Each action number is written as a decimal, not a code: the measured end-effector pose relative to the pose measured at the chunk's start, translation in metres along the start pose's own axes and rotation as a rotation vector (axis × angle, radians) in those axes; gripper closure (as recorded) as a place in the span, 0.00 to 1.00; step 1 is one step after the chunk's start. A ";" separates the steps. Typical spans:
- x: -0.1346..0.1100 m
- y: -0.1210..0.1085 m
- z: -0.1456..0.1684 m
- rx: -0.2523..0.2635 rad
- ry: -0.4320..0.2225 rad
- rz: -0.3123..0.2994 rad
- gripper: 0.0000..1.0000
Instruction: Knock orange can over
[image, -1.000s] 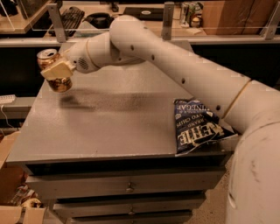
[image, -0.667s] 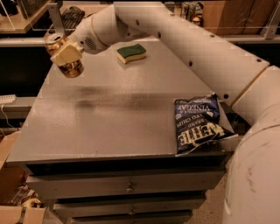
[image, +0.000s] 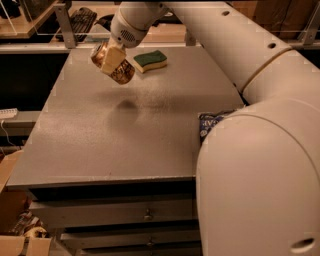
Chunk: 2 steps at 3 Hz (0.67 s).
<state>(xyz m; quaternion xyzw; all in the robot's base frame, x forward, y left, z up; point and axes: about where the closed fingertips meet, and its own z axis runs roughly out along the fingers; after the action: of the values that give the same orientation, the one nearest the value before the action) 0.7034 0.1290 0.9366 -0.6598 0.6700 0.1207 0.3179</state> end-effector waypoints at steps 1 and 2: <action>0.047 0.035 0.014 -0.137 0.213 -0.065 1.00; 0.074 0.067 0.021 -0.248 0.364 -0.130 0.74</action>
Offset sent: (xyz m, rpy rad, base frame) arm -0.0762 -0.0621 -0.0932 -0.5533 0.2207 0.2088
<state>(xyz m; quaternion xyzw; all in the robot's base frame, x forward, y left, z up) 0.6502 0.0878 0.8596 -0.7466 0.6523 0.0603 0.1156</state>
